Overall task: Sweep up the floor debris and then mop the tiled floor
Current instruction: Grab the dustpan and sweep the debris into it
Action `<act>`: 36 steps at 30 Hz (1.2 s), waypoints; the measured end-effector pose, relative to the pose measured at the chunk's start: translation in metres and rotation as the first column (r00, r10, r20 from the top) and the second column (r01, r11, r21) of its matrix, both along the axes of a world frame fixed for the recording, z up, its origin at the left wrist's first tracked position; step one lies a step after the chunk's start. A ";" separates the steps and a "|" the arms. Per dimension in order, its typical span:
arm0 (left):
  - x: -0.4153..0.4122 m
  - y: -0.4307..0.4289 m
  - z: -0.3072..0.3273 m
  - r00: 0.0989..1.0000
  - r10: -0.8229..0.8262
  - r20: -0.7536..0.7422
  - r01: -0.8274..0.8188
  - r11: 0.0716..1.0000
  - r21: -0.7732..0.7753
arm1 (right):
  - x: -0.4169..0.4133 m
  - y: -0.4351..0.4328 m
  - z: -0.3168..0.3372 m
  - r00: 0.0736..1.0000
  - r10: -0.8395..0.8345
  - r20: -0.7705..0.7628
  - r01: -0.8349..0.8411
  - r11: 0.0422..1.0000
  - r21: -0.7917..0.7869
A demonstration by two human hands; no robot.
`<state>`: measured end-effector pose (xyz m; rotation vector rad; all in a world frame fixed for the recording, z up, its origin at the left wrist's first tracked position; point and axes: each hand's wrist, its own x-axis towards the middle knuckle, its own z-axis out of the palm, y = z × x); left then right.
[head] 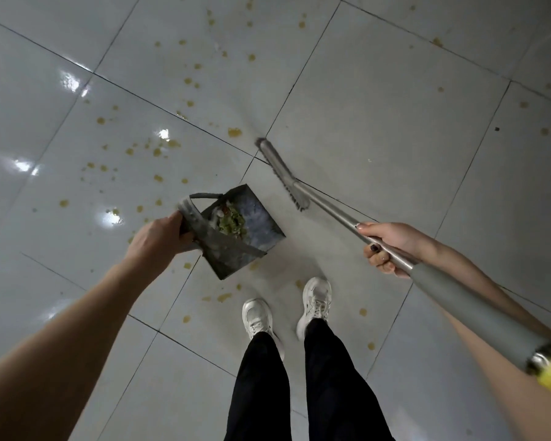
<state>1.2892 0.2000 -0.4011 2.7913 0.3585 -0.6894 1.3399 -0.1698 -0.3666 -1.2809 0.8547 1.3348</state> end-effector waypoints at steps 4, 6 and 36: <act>0.024 -0.014 0.033 1.000 0.016 0.027 -0.015 0.999 -0.036 | 0.006 0.008 0.024 0.995 -0.041 -0.093 0.040 0.999 -0.010; 0.037 -0.020 0.056 0.997 -0.007 0.073 0.010 0.999 -0.039 | 0.006 0.009 0.043 0.991 -0.098 -0.095 0.099 0.995 0.003; -0.079 0.028 0.043 0.939 0.323 -0.117 -0.335 0.936 -0.103 | -0.008 0.079 0.019 0.959 0.104 -0.264 -0.102 0.995 0.019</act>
